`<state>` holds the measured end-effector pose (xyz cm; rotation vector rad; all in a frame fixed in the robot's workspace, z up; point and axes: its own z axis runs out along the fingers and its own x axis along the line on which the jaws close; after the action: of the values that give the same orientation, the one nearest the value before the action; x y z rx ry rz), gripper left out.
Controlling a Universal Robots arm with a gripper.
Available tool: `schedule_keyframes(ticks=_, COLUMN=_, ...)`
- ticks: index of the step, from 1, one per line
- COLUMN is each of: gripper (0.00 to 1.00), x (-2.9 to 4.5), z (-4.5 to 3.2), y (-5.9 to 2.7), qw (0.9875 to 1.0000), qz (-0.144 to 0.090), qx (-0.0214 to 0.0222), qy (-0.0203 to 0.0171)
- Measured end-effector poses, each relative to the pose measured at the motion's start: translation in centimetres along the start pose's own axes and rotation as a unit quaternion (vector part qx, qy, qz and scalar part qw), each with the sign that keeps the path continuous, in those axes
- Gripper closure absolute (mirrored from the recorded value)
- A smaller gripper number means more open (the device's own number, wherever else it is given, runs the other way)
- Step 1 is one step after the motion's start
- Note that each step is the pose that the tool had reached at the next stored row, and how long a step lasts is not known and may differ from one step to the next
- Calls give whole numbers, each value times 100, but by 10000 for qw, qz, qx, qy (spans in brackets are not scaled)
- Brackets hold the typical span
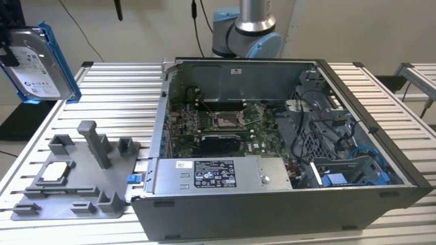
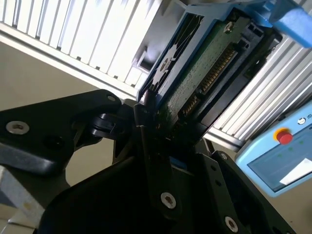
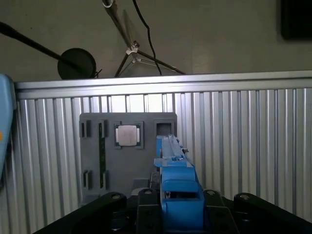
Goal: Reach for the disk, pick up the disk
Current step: 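Pick up the disk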
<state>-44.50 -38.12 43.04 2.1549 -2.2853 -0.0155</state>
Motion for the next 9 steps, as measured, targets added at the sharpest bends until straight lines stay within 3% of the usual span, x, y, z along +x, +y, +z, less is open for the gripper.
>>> schedule_keyframes(ticks=9, gripper=100, x=-1, z=-108, y=1, qw=10000, qz=0, qx=0, qy=-2)
